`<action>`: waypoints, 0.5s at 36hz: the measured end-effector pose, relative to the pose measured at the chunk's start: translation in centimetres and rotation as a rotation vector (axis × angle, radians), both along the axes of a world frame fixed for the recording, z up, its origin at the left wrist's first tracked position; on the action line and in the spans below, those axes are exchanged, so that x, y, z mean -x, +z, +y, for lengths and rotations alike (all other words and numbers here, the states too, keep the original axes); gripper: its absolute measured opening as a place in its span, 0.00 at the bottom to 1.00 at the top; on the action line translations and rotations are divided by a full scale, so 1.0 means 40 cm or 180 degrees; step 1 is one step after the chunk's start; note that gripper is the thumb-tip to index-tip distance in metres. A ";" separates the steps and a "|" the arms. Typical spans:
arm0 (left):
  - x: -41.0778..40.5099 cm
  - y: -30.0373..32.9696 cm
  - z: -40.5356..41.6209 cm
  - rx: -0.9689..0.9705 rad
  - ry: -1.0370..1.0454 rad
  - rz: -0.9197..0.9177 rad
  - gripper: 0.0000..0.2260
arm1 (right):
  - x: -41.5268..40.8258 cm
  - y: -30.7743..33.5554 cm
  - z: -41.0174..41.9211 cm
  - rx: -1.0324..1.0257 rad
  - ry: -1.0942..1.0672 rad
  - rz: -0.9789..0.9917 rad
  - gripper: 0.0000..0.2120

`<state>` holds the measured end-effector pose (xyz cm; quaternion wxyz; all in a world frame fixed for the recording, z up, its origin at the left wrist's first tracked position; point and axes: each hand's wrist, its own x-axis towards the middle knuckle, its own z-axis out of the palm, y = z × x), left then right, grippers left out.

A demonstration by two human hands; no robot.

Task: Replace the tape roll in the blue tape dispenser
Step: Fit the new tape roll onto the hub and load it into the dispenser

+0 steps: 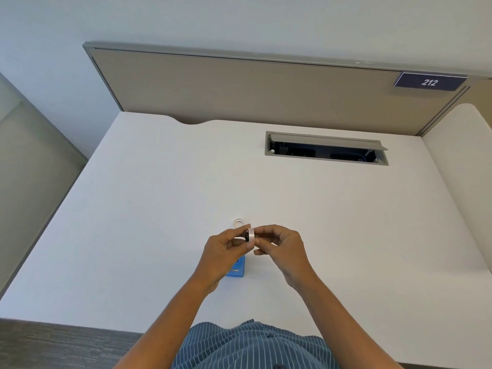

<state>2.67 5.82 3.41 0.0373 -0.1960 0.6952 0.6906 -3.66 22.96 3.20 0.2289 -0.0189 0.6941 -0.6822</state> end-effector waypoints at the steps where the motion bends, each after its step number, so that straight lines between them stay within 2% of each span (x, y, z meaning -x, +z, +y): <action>1: -0.001 -0.004 -0.003 -0.0010 0.0022 -0.0009 0.19 | -0.001 -0.003 -0.003 -0.0011 -0.0011 -0.0031 0.10; 18: -0.007 -0.093 -0.046 0.0560 0.0076 -0.0023 0.21 | -0.025 -0.038 -0.059 -0.0401 -0.0148 -0.0366 0.03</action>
